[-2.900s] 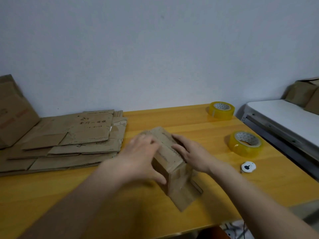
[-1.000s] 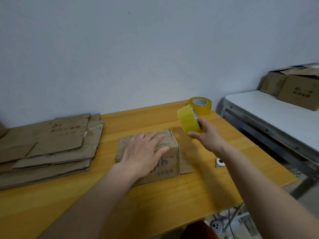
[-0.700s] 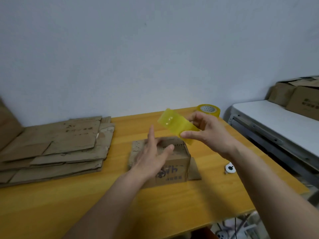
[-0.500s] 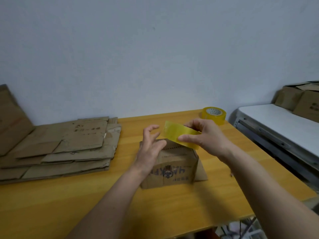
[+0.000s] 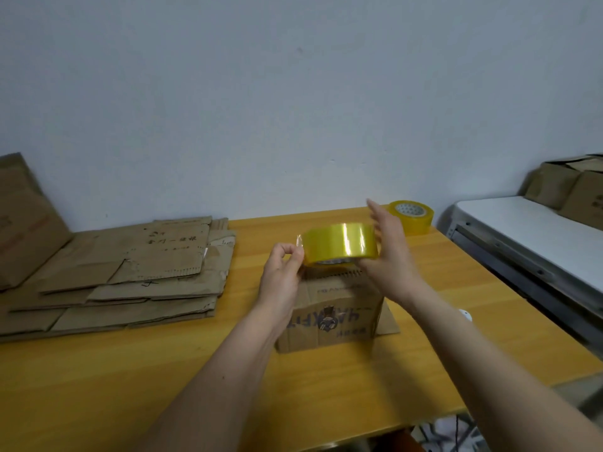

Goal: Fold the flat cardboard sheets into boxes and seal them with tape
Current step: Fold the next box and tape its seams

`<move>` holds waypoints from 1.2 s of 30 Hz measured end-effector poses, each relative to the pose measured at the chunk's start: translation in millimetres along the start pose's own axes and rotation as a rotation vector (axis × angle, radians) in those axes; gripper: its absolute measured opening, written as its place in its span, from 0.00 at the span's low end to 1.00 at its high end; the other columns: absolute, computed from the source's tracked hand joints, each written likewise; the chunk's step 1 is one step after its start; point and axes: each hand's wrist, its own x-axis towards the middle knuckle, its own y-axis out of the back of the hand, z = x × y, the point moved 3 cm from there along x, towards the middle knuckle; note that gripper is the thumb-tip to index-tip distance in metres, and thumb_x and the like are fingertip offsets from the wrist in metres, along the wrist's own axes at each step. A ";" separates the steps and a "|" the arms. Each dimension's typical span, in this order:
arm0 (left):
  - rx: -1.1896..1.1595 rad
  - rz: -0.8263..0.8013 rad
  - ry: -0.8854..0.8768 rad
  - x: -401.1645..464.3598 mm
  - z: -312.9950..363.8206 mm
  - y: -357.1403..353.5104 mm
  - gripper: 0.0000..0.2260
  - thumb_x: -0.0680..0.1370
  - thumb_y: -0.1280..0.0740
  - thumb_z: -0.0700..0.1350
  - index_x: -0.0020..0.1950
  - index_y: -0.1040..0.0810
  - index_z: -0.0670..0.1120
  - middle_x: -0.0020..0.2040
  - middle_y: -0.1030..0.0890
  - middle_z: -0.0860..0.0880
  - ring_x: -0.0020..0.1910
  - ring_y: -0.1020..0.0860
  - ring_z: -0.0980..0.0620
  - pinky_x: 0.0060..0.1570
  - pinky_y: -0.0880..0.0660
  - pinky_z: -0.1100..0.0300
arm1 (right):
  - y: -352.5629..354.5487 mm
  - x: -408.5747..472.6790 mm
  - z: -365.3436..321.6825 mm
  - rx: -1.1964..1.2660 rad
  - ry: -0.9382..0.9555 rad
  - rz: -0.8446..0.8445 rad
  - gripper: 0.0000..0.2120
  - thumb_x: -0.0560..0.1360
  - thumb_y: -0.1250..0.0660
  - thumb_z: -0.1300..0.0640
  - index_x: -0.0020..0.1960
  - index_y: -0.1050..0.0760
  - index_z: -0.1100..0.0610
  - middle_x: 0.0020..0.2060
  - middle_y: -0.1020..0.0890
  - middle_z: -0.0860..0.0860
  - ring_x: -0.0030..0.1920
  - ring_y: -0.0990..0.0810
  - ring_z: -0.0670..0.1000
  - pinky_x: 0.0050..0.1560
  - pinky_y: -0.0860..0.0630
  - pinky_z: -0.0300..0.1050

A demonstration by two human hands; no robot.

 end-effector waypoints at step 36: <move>0.211 0.560 -0.058 -17.0 -17.6 25.9 0.09 0.84 0.47 0.46 0.44 0.36 0.48 0.57 0.22 0.51 0.55 0.25 0.50 0.41 0.33 0.62 | -55.7 17.3 5.8 0.314 -0.102 0.255 0.04 0.75 0.37 0.58 0.42 0.29 0.55 0.36 0.26 0.49 0.38 0.30 0.49 0.39 0.33 0.49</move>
